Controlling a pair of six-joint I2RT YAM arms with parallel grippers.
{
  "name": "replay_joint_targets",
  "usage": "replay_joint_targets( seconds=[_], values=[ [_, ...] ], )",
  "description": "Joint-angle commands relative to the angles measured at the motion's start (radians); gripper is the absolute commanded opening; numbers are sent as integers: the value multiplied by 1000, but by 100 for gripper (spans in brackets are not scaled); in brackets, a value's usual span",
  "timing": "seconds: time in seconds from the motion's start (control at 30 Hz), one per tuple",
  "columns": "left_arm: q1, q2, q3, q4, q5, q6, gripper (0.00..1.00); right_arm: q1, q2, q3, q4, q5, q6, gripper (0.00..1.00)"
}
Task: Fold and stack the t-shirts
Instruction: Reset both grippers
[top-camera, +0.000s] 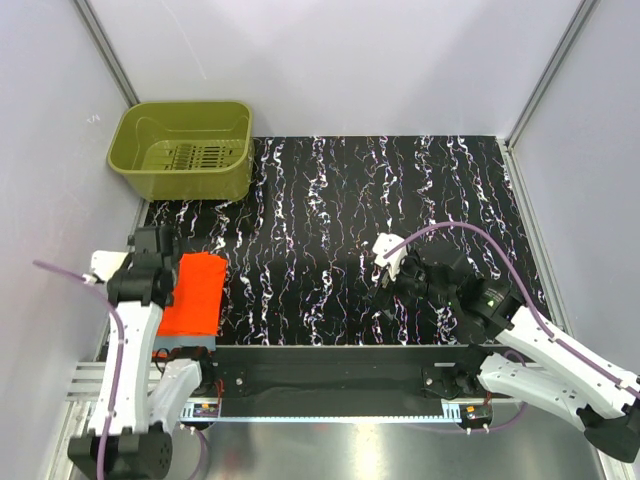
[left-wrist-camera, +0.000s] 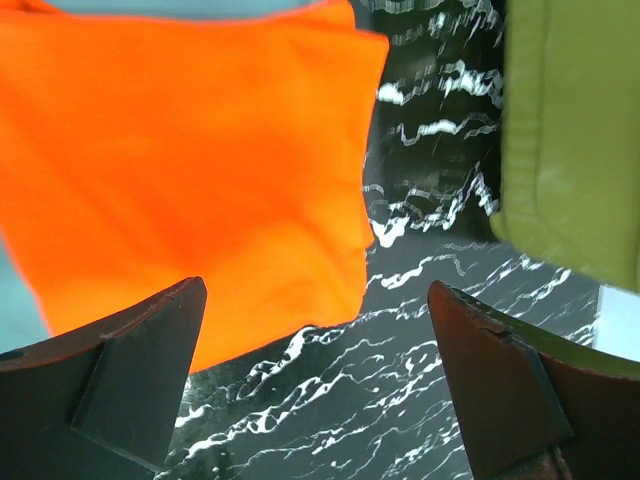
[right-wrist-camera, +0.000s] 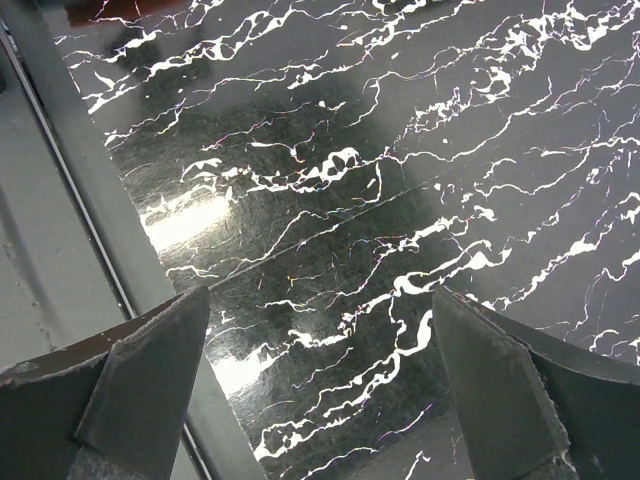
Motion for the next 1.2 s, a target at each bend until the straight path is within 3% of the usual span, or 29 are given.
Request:
replay_joint_targets(
  seconds=[0.0, 0.07, 0.2, 0.27, 0.4, 0.57, 0.67, 0.77, 0.83, 0.93, 1.1, 1.17],
  values=[
    [2, -85, 37, -4, -148, 45, 99, 9, 2, 35, 29, 4, 20, 100],
    [0, -4, 86, 83, -130, 261, 99, 9, 5, 35, 28, 8, 24, 100],
    [-26, 171, 195, 140, 59, 434, 99, 9, 17, 33, 51, 33, 75, 100],
    [-102, 200, 186, 220, 104, 468, 99, 10, 19, 30, 81, 56, 147, 100],
    [-268, 162, 24, 469, 289, 475, 99, 9, -21, -19, 179, 132, 354, 100],
    [-531, 109, -188, 887, 496, 475, 99, 9, -130, -180, 295, 295, 766, 100],
    [-650, 81, -309, 1094, 660, 452, 99, 7, -281, -292, 304, 428, 961, 100],
    [-701, 37, -479, 1298, 829, 383, 99, 7, -468, -436, 303, 533, 1174, 100],
    [-709, -44, -570, 1486, 857, 321, 99, 9, -576, -552, 301, 557, 1320, 100],
    [-709, -198, -771, 1757, 840, 180, 99, 7, -786, -660, 286, 522, 1411, 100],
    [-709, -384, -1073, 2094, 753, -51, 99, 10, -627, -665, 263, 461, 1555, 100],
    [-710, -474, -1086, 2101, 765, -69, 99, 9, -662, -688, 263, 450, 1580, 100]
  ],
)
